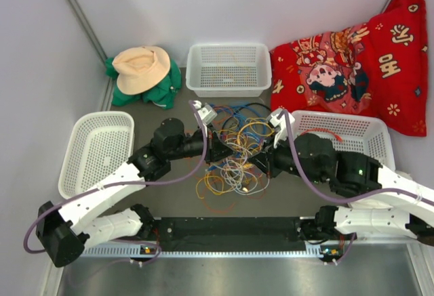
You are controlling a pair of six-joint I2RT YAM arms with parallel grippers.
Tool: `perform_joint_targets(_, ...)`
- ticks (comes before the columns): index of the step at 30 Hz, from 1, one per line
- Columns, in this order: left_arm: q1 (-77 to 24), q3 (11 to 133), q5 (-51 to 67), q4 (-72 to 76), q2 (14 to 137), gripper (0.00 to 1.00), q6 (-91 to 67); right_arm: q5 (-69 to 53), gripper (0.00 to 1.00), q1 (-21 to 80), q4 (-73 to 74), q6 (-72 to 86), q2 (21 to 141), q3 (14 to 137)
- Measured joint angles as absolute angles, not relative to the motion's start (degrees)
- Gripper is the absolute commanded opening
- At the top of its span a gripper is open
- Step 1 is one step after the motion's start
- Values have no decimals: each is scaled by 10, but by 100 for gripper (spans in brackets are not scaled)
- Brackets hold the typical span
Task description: Untangle the cables
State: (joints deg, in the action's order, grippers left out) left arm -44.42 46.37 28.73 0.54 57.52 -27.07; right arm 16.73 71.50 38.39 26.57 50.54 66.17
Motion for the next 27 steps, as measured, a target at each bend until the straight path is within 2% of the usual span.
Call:
perform_joint_targets(8,-455,482,182,-54,533,0,-250,177,2,715,377,267,503,661)
perform_joint_targets(9,-458,494,160,-70,525,0,-248,181,8,715,372,267,502,658)
perform_joint_targets(11,-462,520,107,-105,515,0,-244,187,11,715,356,268,499,648)
perform_joint_targets(13,-449,545,25,-147,508,0,-242,191,23,715,364,268,490,641)
perform_joint_targets(14,-440,556,-9,-166,507,0,-243,194,31,715,369,269,484,638)
perform_joint_targets(15,-431,567,-43,-187,507,0,-246,196,49,715,371,270,479,635)
perform_joint_targets(18,-412,589,-112,-243,507,0,-260,199,64,715,376,272,470,629)
perform_joint_targets(22,-398,636,-178,-323,507,0,-285,199,69,715,375,271,470,615)
perform_joint_targets(27,-397,749,-226,-396,511,0,-301,199,70,715,374,269,476,606)
